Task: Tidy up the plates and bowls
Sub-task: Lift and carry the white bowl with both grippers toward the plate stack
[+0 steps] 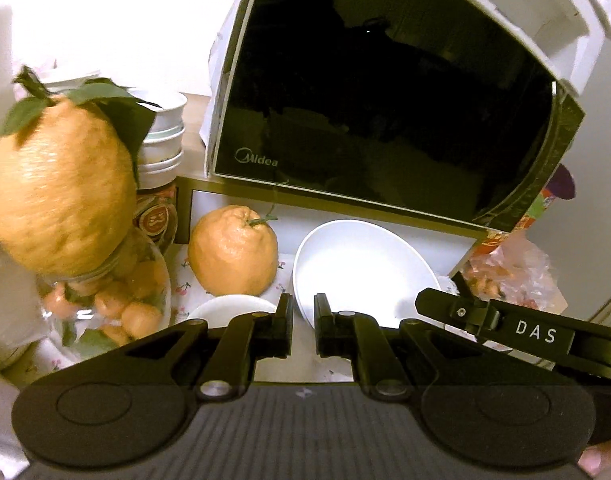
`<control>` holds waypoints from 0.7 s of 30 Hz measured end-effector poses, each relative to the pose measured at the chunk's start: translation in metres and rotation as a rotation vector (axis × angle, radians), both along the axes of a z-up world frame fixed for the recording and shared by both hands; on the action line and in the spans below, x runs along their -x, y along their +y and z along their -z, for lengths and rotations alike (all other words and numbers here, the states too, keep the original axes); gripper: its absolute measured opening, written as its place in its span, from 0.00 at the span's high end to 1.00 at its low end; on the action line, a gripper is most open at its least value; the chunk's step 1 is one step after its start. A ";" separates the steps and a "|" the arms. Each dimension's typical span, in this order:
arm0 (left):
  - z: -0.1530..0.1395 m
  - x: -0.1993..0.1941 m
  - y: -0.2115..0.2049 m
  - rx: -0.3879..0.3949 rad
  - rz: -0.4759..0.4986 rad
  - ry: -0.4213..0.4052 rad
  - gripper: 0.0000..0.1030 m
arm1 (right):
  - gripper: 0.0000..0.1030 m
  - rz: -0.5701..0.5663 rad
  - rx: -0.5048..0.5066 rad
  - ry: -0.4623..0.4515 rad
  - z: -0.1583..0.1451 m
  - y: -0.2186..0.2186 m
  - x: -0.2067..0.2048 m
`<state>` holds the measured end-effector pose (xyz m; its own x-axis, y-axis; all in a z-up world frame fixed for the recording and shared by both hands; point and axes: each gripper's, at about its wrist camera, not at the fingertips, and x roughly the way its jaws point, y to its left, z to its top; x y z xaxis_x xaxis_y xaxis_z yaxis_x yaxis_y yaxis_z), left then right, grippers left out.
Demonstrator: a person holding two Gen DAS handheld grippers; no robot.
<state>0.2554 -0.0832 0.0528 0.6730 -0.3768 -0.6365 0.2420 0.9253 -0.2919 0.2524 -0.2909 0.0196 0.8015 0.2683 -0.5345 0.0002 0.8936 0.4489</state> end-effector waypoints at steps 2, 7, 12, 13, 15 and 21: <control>-0.001 0.008 0.004 0.009 0.000 0.003 0.91 | 0.83 -0.004 0.002 -0.001 -0.002 0.002 0.008; 0.000 0.027 0.019 0.037 -0.015 0.028 0.91 | 0.83 -0.021 -0.001 0.014 -0.003 0.009 0.027; 0.004 0.046 0.033 0.051 -0.032 0.051 0.91 | 0.83 -0.046 -0.003 0.035 0.000 0.022 0.047; 0.005 0.051 0.037 0.053 -0.033 0.054 0.91 | 0.83 -0.051 -0.001 0.039 0.001 0.024 0.050; 0.006 0.059 0.043 0.057 -0.034 0.058 0.91 | 0.83 -0.060 0.001 0.050 0.004 0.030 0.057; 0.015 0.078 0.062 0.065 -0.047 0.087 0.91 | 0.83 -0.095 0.005 0.077 0.016 0.046 0.075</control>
